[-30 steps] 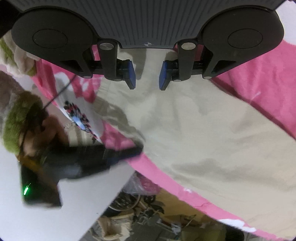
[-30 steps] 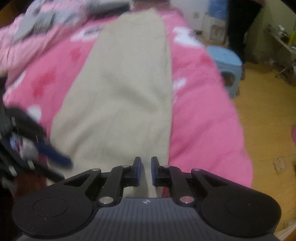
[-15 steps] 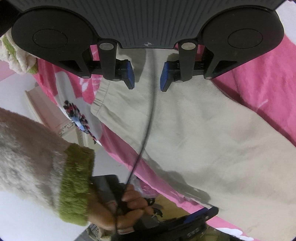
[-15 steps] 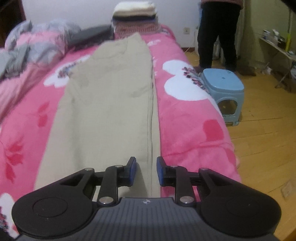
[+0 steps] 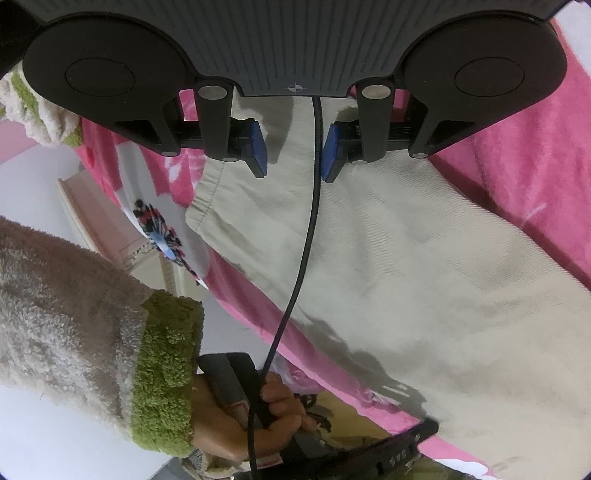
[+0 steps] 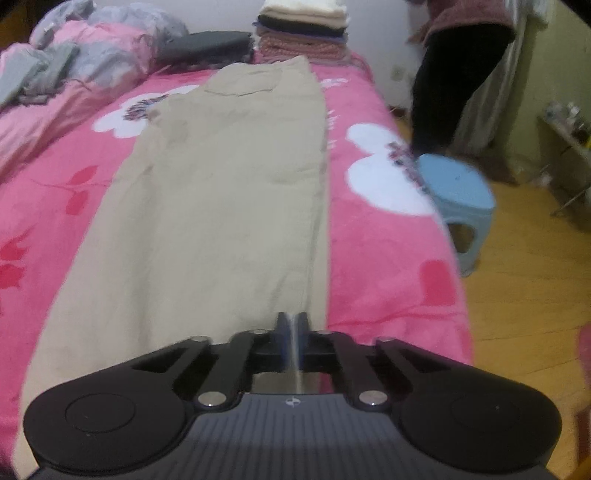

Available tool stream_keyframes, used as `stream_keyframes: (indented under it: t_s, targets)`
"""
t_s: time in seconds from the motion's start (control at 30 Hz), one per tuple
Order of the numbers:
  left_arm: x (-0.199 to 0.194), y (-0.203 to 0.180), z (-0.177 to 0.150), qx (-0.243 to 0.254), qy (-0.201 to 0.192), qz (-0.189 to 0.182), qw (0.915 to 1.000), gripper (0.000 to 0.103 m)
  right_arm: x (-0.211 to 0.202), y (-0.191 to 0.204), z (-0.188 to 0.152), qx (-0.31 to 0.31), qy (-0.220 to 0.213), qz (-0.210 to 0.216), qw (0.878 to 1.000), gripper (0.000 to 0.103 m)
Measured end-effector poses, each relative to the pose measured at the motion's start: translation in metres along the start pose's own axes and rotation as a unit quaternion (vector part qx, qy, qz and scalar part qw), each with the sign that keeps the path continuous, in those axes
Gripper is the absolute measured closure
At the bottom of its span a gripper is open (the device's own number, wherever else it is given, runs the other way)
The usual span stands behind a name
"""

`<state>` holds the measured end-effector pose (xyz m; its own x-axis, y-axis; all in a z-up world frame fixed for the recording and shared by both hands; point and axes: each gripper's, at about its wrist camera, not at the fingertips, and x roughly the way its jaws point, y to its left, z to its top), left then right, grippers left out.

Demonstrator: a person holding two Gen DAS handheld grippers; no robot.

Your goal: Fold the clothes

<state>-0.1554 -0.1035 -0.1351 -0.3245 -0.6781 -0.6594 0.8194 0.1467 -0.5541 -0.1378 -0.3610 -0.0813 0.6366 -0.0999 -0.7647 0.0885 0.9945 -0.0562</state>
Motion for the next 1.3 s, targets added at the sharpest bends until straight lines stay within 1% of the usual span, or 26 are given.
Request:
stream_keyframes:
  t_s: [0.07,0.13,0.17,0.23,0.37,0.43,0.5,0.63,0.67,0.77,0.87,0.93,0.97,1.0,1.07,1.1,1.13,1.17,1.2,1.23,1.3]
  targets:
    - [0.000,0.000,0.000,0.001,0.001,0.000,1.0000,0.071,-0.003,-0.003,0.001,0.010,-0.013,-0.019,1.000,0.103]
    - [0.001,-0.001,0.000,0.001,0.001,0.002,1.0000,0.071,0.006,-0.006,-0.005,0.018,-0.002,-0.022,1.000,0.103]
    - [0.001,-0.001,0.000,0.002,0.002,0.003,1.0000,0.071,0.012,-0.004,-0.008,0.010,0.003,-0.025,1.000,0.102]
    - [0.001,-0.002,0.000,0.003,0.002,0.004,1.0000,0.071,0.015,-0.004,-0.007,0.014,0.004,-0.027,1.000,0.101]
    - [0.003,-0.003,-0.002,0.003,0.000,0.004,1.0000,0.071,0.000,-0.011,0.006,0.040,-0.009,-0.027,0.999,0.095]
    - [0.004,-0.002,-0.002,0.002,-0.001,0.001,1.0000,0.071,-0.005,-0.018,0.014,0.062,-0.025,-0.013,0.998,0.095]
    - [0.004,-0.001,-0.002,0.003,-0.001,-0.002,1.0000,0.071,-0.002,-0.021,0.026,0.076,-0.033,0.005,0.997,0.094]
    - [0.003,0.001,-0.003,0.000,-0.001,-0.010,0.9999,0.070,0.021,-0.016,0.046,0.064,-0.030,0.023,0.997,0.079]
    - [0.003,0.001,-0.004,0.000,-0.002,-0.012,0.9999,0.070,0.030,-0.014,0.051,0.059,-0.026,0.025,0.998,0.078]
    - [0.003,0.003,-0.004,-0.002,-0.003,-0.019,0.9998,0.069,0.050,-0.014,0.061,0.057,-0.018,0.020,0.998,0.078]
    - [0.003,0.006,-0.004,-0.004,-0.004,-0.026,0.9997,0.069,0.060,-0.017,0.066,0.069,-0.028,0.024,0.997,0.078]
    - [0.005,0.007,-0.005,-0.006,-0.005,-0.031,0.9995,0.069,0.068,-0.016,0.070,0.066,-0.026,0.027,0.997,0.078]
    - [0.005,0.007,-0.005,-0.007,-0.005,-0.034,0.9994,0.069,0.074,-0.014,0.070,0.054,-0.019,0.020,0.998,0.081]
    - [0.006,0.008,-0.005,-0.009,-0.005,-0.036,0.9993,0.069,0.080,-0.012,0.069,0.042,-0.011,0.011,0.999,0.081]
    - [0.007,0.009,-0.006,-0.012,-0.007,-0.042,0.9990,0.068,0.084,-0.011,0.068,0.022,-0.012,-0.005,1.000,0.081]
    - [0.007,0.010,-0.006,-0.014,-0.007,-0.045,0.9988,0.068,0.084,-0.012,0.069,0.022,-0.014,-0.020,0.999,0.081]
    - [0.007,0.011,-0.006,-0.017,-0.007,-0.049,0.9986,0.068,0.083,-0.011,0.072,0.015,-0.014,-0.047,0.999,0.084]
    - [0.007,0.012,-0.006,-0.020,-0.007,-0.053,0.9984,0.068,0.082,-0.010,0.074,0.007,-0.012,-0.076,0.997,0.090]
    - [0.007,0.014,-0.006,-0.022,-0.007,-0.056,0.9981,0.068,0.081,-0.010,0.078,0.003,-0.013,-0.092,0.996,0.090]
    - [0.007,0.015,-0.007,-0.025,-0.007,-0.060,0.9979,0.068,0.076,-0.014,0.081,0.016,-0.022,-0.075,0.997,0.090]
    - [0.007,0.018,-0.007,-0.031,-0.007,-0.067,0.9972,0.068,0.064,-0.022,0.091,0.056,-0.047,-0.024,0.997,0.089]
